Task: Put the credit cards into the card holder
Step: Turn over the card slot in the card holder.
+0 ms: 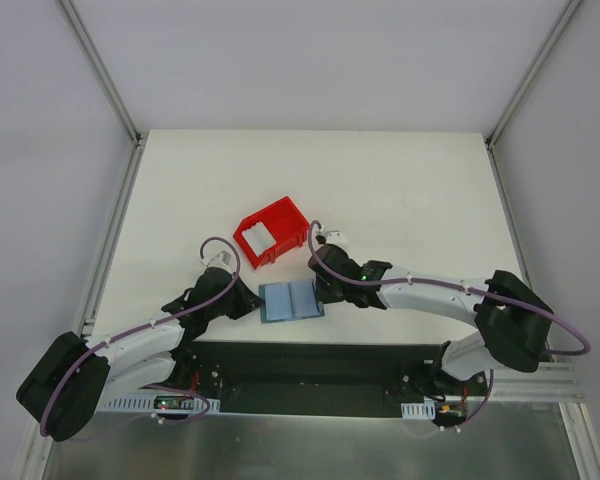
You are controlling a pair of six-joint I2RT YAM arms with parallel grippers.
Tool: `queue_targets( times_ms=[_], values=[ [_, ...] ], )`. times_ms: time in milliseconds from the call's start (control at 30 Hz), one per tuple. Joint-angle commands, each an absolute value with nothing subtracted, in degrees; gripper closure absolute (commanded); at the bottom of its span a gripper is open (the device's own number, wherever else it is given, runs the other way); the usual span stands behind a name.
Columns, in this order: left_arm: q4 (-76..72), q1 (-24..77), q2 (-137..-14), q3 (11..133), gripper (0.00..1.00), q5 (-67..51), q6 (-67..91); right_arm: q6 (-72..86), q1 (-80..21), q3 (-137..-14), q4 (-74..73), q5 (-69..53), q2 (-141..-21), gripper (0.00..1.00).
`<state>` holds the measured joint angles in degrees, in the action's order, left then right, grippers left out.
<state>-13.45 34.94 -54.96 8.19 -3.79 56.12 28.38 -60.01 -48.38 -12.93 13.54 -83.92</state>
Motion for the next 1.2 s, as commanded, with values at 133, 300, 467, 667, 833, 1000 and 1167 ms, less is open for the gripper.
queue_targets(
  times_ms=[133, 300, 467, 667, 833, 1000, 1167],
  values=[
    [-7.5, 35.5, -55.8, 7.1, 1.00, -1.2, 53.8, 25.3, -63.4, -55.9, -17.2, 16.3, -86.8, 0.99],
    [-7.6, 35.4, -56.1, 7.0, 1.00, -1.6, 53.7, 25.0, -65.6, -64.2, -27.3, 22.3, -91.1, 1.00],
    [-7.6, 35.5, -55.5, 6.9, 1.00, -1.6, 53.7, 26.1, -65.4, -63.5, -28.7, 25.7, -89.4, 1.00],
    [-7.6, 35.5, -54.0, 6.6, 1.00, -1.9, 53.3, 25.2, -64.4, -60.4, -26.4, 26.2, -83.0, 1.00],
    [-7.7, 35.5, -50.5, 7.6, 1.00, -3.9, 51.9, 23.7, -64.9, -58.1, -16.7, 17.7, -80.9, 1.00],
    [-6.2, 35.5, -43.1, 11.9, 1.00, -8.6, 50.5, 26.3, -64.5, -57.7, -16.3, 16.5, -84.4, 1.00],
    [-2.3, 35.6, -42.5, 17.6, 1.00, -10.8, 49.8, 27.1, -63.8, -55.7, -15.9, 18.6, -82.1, 1.00]
  ],
)
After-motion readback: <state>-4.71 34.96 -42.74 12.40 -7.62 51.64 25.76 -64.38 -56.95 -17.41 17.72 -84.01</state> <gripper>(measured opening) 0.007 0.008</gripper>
